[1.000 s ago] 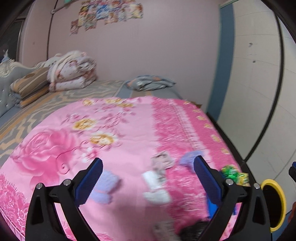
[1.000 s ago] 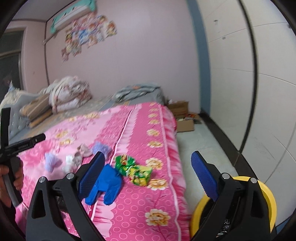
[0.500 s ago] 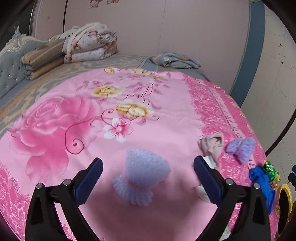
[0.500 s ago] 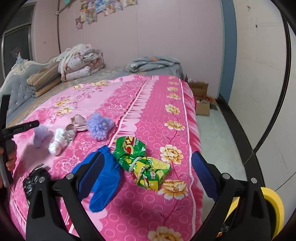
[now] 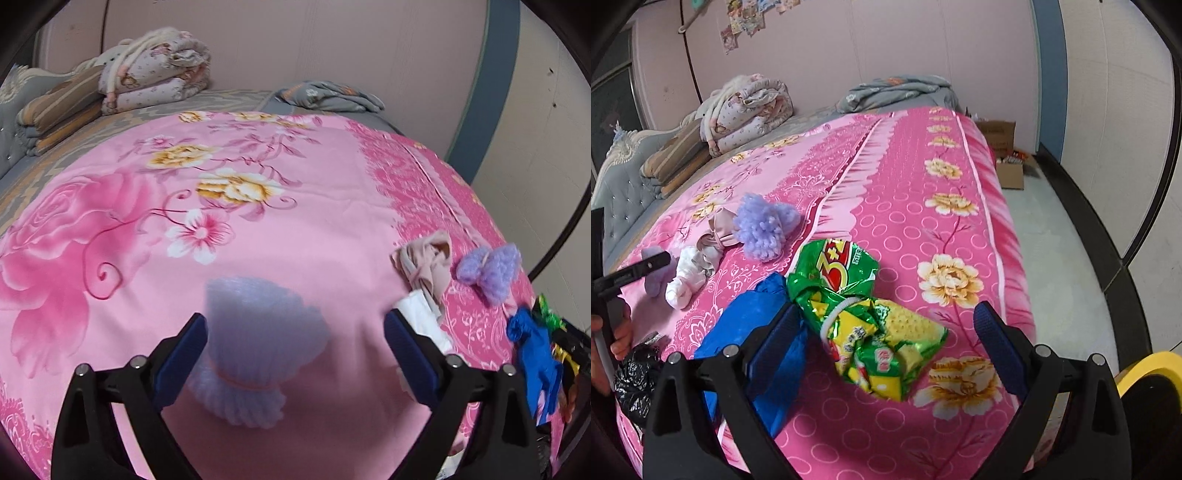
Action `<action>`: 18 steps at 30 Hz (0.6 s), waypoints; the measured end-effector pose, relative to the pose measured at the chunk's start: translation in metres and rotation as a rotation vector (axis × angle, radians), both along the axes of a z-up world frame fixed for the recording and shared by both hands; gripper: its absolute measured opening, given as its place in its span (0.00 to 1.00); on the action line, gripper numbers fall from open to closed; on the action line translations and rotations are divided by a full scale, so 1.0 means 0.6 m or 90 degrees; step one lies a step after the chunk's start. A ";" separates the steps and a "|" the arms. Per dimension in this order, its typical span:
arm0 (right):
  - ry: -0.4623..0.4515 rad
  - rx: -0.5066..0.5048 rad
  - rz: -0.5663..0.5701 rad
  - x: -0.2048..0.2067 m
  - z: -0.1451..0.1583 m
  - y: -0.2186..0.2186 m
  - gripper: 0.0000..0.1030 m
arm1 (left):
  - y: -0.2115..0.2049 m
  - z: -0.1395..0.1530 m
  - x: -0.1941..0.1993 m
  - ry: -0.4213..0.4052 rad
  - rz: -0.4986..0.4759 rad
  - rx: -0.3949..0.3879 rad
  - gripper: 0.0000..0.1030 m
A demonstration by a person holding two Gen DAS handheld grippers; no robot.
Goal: Collect trash
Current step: 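Grasp the green chip bag with the right tool while the left tool grasps the lavender bubble-wrap bundle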
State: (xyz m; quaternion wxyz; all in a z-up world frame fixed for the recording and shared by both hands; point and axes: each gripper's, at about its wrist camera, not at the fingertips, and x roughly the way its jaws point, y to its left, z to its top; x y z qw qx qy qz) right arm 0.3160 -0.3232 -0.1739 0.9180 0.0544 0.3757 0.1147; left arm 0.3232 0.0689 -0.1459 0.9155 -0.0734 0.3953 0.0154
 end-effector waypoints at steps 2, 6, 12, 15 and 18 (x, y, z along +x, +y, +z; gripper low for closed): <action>0.001 0.008 0.000 0.004 -0.001 -0.002 0.81 | -0.007 -0.007 0.001 0.004 -0.008 0.007 0.81; 0.008 0.020 0.010 0.009 -0.001 0.001 0.59 | -0.009 -0.009 0.002 0.002 -0.020 0.003 0.55; 0.042 0.033 0.012 0.018 -0.021 0.006 0.39 | -0.002 -0.008 -0.001 -0.009 -0.023 -0.021 0.43; 0.035 0.036 0.003 0.012 -0.016 0.004 0.37 | -0.002 -0.003 -0.004 -0.018 -0.025 -0.024 0.40; 0.021 0.030 -0.001 0.004 -0.005 0.005 0.37 | -0.004 0.003 -0.006 -0.026 -0.027 -0.021 0.37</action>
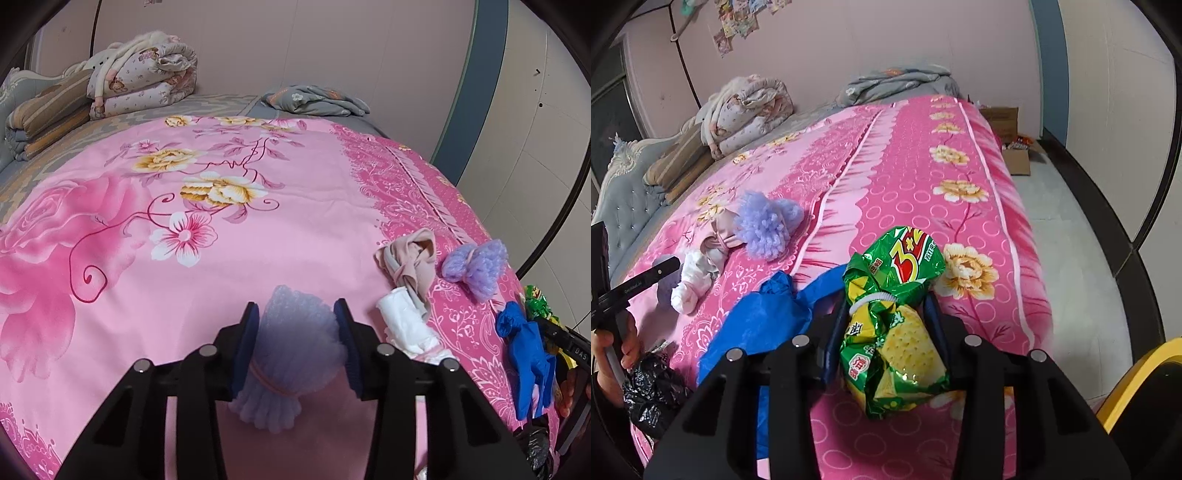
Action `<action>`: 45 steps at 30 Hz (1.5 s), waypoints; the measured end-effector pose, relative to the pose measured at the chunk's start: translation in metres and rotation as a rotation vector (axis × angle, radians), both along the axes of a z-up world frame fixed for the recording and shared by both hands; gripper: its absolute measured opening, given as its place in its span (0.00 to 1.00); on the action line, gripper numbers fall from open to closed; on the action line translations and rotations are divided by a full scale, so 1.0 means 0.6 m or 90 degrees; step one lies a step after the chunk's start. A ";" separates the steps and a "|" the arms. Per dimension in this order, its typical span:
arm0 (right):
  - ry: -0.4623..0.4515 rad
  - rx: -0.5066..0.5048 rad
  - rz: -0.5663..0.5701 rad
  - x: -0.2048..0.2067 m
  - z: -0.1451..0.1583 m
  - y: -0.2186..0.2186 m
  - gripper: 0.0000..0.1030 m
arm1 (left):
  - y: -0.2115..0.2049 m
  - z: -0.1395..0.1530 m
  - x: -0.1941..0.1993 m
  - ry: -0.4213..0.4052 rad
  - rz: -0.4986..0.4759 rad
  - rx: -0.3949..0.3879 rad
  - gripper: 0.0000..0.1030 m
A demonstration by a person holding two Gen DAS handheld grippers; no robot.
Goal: Collect trash
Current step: 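Grasp the green chip bag with the right tool while the left tool grasps the lavender bubble-wrap bundle, then carry the chip bag and lavender bundle over the yellow-rimmed bin with both tools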
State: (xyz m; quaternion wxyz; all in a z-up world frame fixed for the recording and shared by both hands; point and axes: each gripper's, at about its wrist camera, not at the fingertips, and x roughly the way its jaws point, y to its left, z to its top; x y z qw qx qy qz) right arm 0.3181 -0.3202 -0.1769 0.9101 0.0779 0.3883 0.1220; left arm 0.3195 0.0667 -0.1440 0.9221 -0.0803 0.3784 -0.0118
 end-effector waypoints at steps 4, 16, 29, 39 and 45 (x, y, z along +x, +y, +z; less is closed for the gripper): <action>-0.013 -0.001 -0.001 -0.014 0.020 0.001 0.37 | 0.001 0.010 -0.007 -0.008 0.000 -0.004 0.37; -0.056 0.025 -0.002 -0.091 0.107 -0.022 0.37 | -0.003 0.059 -0.049 -0.042 0.000 -0.007 0.36; -0.082 0.064 -0.025 -0.202 0.182 -0.070 0.37 | -0.057 0.134 -0.112 -0.092 -0.036 -0.022 0.36; -0.138 0.068 -0.072 -0.289 0.256 -0.118 0.37 | -0.133 0.201 -0.152 -0.137 -0.085 -0.037 0.36; -0.171 0.058 -0.106 -0.331 0.294 -0.153 0.37 | -0.183 0.238 -0.165 -0.158 -0.115 -0.042 0.36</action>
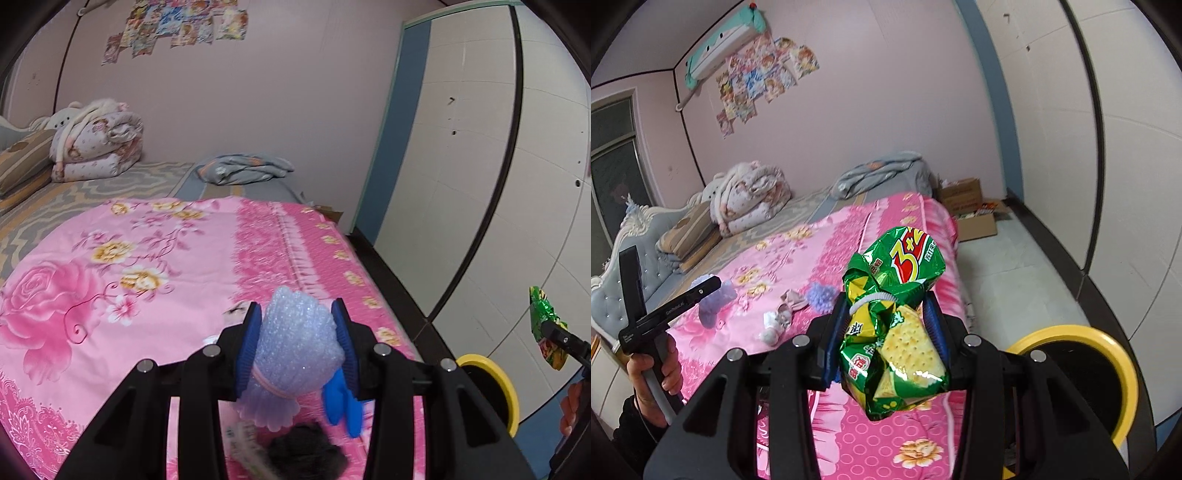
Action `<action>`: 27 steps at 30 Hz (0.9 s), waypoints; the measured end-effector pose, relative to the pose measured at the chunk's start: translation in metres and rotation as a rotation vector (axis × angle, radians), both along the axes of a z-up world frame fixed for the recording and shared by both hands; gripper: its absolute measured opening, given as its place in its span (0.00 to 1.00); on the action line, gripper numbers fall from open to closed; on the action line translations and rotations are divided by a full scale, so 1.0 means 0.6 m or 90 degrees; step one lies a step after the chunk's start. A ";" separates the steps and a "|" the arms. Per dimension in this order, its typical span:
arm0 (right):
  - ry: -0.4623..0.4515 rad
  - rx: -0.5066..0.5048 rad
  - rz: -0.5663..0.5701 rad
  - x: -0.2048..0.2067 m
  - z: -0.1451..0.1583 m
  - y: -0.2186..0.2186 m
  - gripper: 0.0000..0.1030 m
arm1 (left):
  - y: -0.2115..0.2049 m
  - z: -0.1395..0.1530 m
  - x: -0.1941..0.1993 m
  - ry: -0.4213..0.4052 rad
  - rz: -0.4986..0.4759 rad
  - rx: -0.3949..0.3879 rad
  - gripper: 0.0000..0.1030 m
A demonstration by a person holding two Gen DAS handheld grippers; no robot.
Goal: Collect trash
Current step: 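Carry the chip bag and lavender bundle over the yellow-rimmed bin with both tools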
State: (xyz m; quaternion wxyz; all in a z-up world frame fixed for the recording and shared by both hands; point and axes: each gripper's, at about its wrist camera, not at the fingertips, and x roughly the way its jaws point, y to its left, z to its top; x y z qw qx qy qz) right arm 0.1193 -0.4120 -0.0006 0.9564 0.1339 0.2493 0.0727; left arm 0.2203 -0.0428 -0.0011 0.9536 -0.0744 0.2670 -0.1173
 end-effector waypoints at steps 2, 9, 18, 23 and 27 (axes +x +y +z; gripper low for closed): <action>-0.007 0.006 -0.013 -0.012 0.011 -0.013 0.37 | -0.019 0.013 -0.002 -0.002 -0.014 -0.011 0.36; -0.021 0.018 -0.062 -0.041 0.037 -0.067 0.37 | -0.091 0.053 -0.011 -0.020 -0.063 -0.015 0.36; -0.042 0.017 -0.126 -0.073 0.067 -0.133 0.37 | -0.183 0.097 -0.012 -0.039 -0.123 -0.022 0.36; -0.057 0.026 -0.170 -0.093 0.086 -0.175 0.37 | -0.238 0.122 -0.011 -0.044 -0.159 -0.025 0.36; -0.063 0.029 -0.197 -0.105 0.099 -0.207 0.37 | -0.278 0.138 -0.015 -0.057 -0.179 -0.011 0.36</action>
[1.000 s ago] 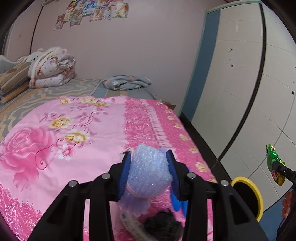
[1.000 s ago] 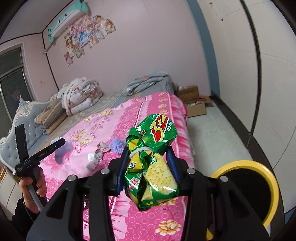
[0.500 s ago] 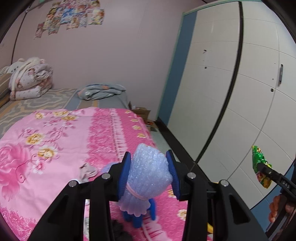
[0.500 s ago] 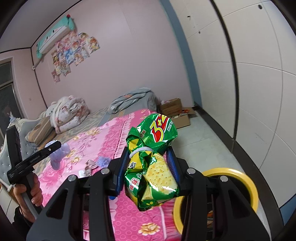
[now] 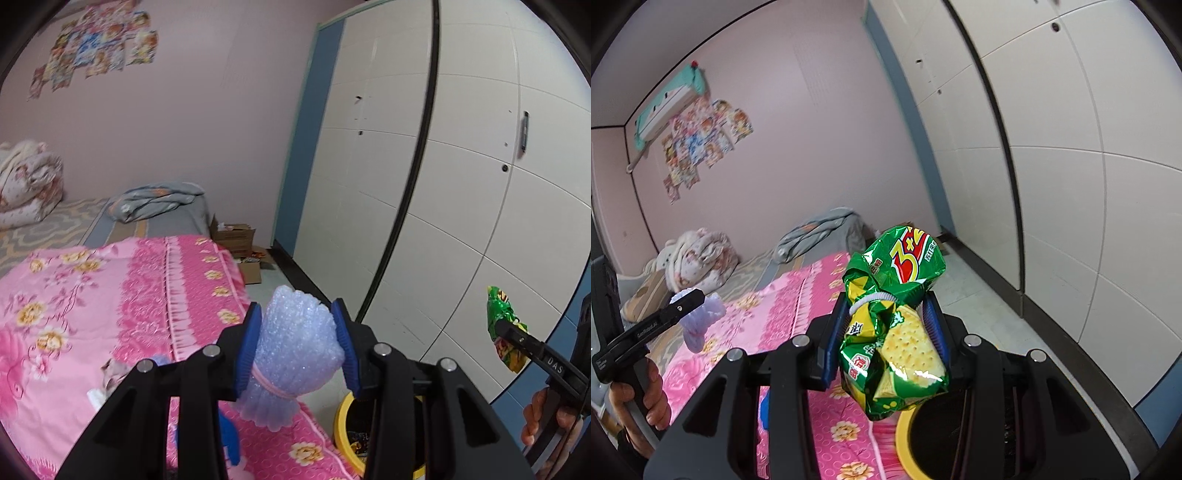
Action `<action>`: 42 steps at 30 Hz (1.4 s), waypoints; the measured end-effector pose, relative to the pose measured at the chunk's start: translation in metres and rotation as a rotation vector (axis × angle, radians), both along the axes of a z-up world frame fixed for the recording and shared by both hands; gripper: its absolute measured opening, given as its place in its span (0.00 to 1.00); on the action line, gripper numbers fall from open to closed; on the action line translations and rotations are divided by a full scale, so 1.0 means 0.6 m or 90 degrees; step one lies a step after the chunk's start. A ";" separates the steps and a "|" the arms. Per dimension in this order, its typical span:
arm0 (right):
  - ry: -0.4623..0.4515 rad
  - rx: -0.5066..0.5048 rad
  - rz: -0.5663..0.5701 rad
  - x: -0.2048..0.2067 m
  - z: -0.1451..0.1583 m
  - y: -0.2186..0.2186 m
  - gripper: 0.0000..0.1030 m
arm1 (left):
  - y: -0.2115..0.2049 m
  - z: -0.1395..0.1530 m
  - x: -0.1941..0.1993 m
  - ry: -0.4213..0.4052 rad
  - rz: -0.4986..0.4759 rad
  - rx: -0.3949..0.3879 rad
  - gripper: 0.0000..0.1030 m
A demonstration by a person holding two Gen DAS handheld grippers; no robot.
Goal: Collect trash
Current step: 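Carry the chip bag and lavender bundle over the yellow-rimmed bin with both tools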
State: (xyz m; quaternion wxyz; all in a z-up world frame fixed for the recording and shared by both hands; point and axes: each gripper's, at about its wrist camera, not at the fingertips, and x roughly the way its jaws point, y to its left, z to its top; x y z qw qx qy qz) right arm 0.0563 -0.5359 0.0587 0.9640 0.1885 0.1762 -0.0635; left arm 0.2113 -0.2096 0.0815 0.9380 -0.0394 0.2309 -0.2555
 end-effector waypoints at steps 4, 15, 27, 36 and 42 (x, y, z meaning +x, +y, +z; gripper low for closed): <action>-0.004 0.008 -0.028 -0.008 0.010 -0.032 0.37 | -0.039 0.013 -0.001 -0.005 -0.026 0.001 0.36; 0.016 0.032 -0.076 -0.006 -0.011 -0.103 0.37 | -0.139 -0.010 0.014 0.011 -0.079 0.015 0.36; 0.101 0.067 -0.093 0.026 -0.148 -0.148 0.37 | -0.236 -0.156 0.032 0.083 -0.133 0.070 0.36; 0.152 0.083 -0.094 0.055 -0.228 -0.164 0.37 | -0.289 -0.242 0.033 0.131 -0.162 0.108 0.37; 0.152 0.077 -0.107 0.061 -0.238 -0.162 0.40 | -0.299 -0.253 0.030 0.134 -0.176 0.110 0.39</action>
